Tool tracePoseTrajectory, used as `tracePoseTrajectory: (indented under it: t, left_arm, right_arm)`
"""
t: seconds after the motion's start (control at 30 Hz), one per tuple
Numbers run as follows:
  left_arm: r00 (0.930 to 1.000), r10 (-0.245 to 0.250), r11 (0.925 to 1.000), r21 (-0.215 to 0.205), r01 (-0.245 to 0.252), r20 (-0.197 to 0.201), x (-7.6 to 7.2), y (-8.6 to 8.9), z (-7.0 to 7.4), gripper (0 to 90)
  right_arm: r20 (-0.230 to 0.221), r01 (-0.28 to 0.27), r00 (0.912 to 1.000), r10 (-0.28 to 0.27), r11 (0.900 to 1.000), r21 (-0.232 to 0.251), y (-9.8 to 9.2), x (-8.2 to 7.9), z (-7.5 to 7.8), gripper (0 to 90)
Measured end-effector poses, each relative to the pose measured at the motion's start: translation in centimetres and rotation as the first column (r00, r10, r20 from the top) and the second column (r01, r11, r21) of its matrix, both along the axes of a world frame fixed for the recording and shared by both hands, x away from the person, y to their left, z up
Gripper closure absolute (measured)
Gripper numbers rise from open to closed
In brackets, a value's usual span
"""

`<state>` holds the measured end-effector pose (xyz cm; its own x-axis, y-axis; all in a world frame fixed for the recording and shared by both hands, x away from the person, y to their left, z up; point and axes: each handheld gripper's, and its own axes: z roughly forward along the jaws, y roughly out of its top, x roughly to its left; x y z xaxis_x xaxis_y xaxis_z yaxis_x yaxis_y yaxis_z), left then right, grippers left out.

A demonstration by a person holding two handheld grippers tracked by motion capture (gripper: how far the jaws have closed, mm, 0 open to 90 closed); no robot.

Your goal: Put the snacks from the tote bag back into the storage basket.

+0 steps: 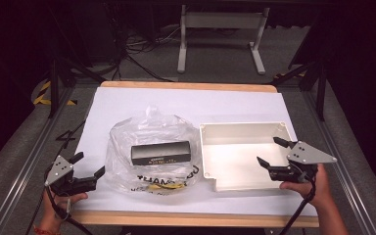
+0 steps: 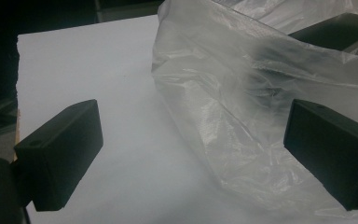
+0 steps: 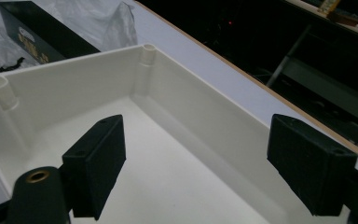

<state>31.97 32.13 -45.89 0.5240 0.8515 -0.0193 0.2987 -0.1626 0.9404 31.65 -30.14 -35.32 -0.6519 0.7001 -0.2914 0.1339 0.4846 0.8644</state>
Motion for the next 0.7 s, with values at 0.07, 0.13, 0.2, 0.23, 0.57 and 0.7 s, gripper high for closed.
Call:
tracePoseTrajectory:
  t: [0.07, 0.13, 0.2, 0.23, 0.57, 0.7]
  left_arm:
    - [1.0000, 0.001, 1.0000, 0.000, -0.001, 0.001, -0.1, 0.0, 0.1, 5.9]
    - [0.9999, 0.003, 1.0000, -0.007, -0.003, -0.013, -0.1, 0.0, 0.2, 5.7]
    - [1.0000, -0.002, 1.0000, -0.005, 0.002, -0.005, -0.3, -0.1, 0.4, 5.7]
    - [0.9999, -0.016, 0.9999, -0.002, 0.016, 0.005, -0.4, -0.2, 0.7, 5.7]
    - [0.9994, -0.031, 0.9990, 0.031, 0.031, 0.014, -0.9, -0.7, 1.2, 5.7]
    - [0.9995, -0.029, 0.9987, 0.044, 0.028, 0.014, -0.9, -0.8, 1.3, 5.7]
  right_arm:
    - [-0.001, -0.027, 0.9996, 0.027, 1.000, -0.011, 1.1, 0.7, 0.2, 20.5]
    - [-0.005, -0.047, 0.9989, 0.047, 0.999, -0.024, 1.9, 1.4, 0.5, 20.6]
    - [-0.008, -0.059, 0.9982, 0.059, 0.998, -0.037, 2.6, 2.0, 0.7, 20.7]
    - [-0.010, -0.067, 0.9977, 0.067, 0.997, -0.046, 3.0, 2.3, 0.8, 20.8]
    - [-0.075, -0.156, 0.9860, 0.149, 0.982, -0.108, 6.8, 5.6, 2.0, 21.0]
    - [-0.102, -0.195, 0.9776, 0.184, 0.975, -0.109, 8.0, 6.6, 2.2, 20.5]
